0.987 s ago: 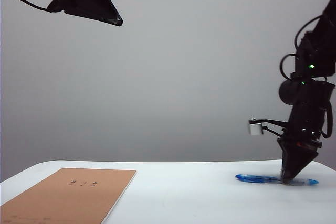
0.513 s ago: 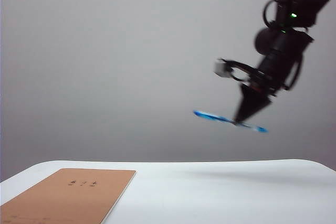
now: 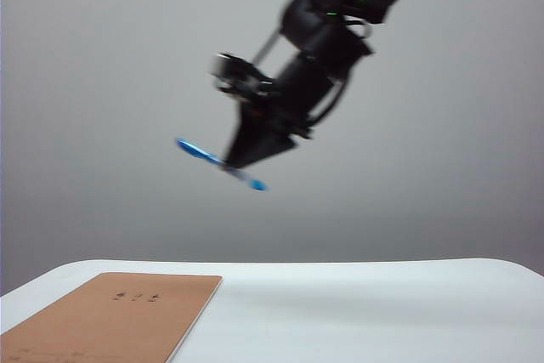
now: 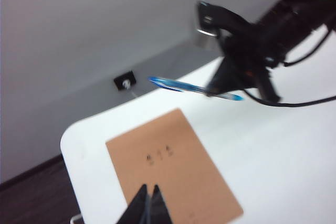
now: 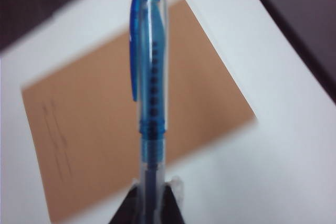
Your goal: Pick up a pen on the table and place it on the notebook.
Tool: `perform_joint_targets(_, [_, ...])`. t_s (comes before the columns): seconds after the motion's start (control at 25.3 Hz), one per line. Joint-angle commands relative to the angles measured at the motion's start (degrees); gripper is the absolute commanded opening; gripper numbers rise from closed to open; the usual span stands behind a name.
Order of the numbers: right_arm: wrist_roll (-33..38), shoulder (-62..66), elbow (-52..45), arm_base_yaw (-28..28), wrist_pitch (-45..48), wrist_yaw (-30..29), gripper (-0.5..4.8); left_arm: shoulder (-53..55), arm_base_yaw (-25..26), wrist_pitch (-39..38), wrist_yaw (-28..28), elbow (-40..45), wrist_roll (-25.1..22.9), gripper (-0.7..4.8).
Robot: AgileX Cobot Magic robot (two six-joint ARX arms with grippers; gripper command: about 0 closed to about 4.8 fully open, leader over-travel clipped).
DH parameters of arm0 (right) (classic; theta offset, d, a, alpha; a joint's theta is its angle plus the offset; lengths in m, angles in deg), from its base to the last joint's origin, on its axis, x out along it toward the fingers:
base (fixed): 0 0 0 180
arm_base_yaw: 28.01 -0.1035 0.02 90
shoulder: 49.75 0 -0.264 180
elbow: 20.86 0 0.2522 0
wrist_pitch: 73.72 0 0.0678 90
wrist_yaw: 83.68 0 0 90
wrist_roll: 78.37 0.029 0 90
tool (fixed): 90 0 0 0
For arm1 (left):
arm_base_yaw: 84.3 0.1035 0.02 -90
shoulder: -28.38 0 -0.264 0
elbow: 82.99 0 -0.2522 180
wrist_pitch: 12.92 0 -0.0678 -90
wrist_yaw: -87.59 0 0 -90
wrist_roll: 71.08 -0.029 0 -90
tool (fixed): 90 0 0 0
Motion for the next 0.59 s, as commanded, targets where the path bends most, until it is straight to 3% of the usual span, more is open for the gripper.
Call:
perform_joint_targets(0.04, [6.51, 2.01, 0.90, -2.34, 6.54, 0.70, -0.05, -1.79, 0.02, -2.34, -1.73, -0.26, -0.83, -0.05])
perform_joint_targets(0.2, [8.76, 8.13, 7.43, -4.11, 2.73, 0.98, -0.06, -3.17, 0.02, -3.76, -2.16, -0.35, -0.83, -0.05])
perform_joint_targets(0.39, [8.92, 20.92, 24.02, -6.82, -7.56, 3.78, -0.06, -3.43, 0.02, -5.99, -2.12, -0.35, -0.85, -0.05])
perform_joint_targets(0.59, [8.66, 26.49, 28.92, -8.74, -11.50, 5.01, -0.06, -3.43, 0.02, -5.88, -2.19, -0.35, -1.16, -0.05])
